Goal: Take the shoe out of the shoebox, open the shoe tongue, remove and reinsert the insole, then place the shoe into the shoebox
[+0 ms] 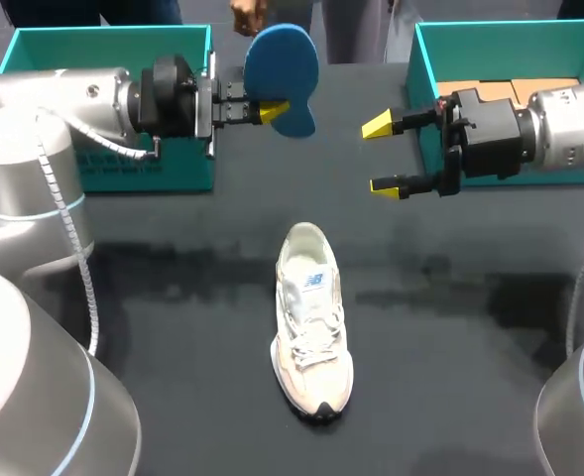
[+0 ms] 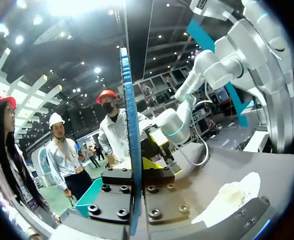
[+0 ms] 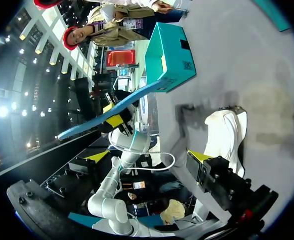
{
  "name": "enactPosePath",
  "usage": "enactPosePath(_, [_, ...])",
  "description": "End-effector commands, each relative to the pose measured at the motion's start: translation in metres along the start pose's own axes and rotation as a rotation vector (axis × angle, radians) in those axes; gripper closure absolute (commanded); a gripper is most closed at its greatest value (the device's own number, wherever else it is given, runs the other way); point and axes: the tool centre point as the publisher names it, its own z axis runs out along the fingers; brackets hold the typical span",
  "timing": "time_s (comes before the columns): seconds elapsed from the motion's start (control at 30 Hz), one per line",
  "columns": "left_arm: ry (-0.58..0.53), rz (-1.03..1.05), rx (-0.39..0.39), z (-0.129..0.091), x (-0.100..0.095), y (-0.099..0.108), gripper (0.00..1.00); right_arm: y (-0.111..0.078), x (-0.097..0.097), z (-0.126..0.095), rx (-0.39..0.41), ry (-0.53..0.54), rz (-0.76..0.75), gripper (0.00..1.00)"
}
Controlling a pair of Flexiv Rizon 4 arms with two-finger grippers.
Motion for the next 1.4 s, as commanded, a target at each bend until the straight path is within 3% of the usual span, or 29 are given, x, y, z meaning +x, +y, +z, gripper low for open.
enactPosePath(0.03, [0.063,0.068,0.001,-0.003,-0.004,0.003,1.0,0.0,0.0,0.002,-0.001,-0.002,0.0,0.0])
enactPosePath(0.3, [0.063,0.068,0.001,-0.003,-0.004,0.003,1.0,0.0,0.0,0.002,-0.001,-0.002,0.0,0.0])
enactPosePath(0.43, [0.102,0.267,0.06,0.002,0.004,0.008,1.0,0.0,0.0,0.002,-0.001,-0.002,0.0,0.0])
enactPosePath(0.93, [0.161,0.854,0.02,-0.003,0.027,0.015,1.0,0.0,0.0,0.002,-0.001,-0.002,0.0,0.0])
enactPosePath(1.4, [0.161,0.854,0.02,-0.003,0.027,0.015,1.0,0.0,0.0,0.002,-0.001,-0.002,0.0,0.0])
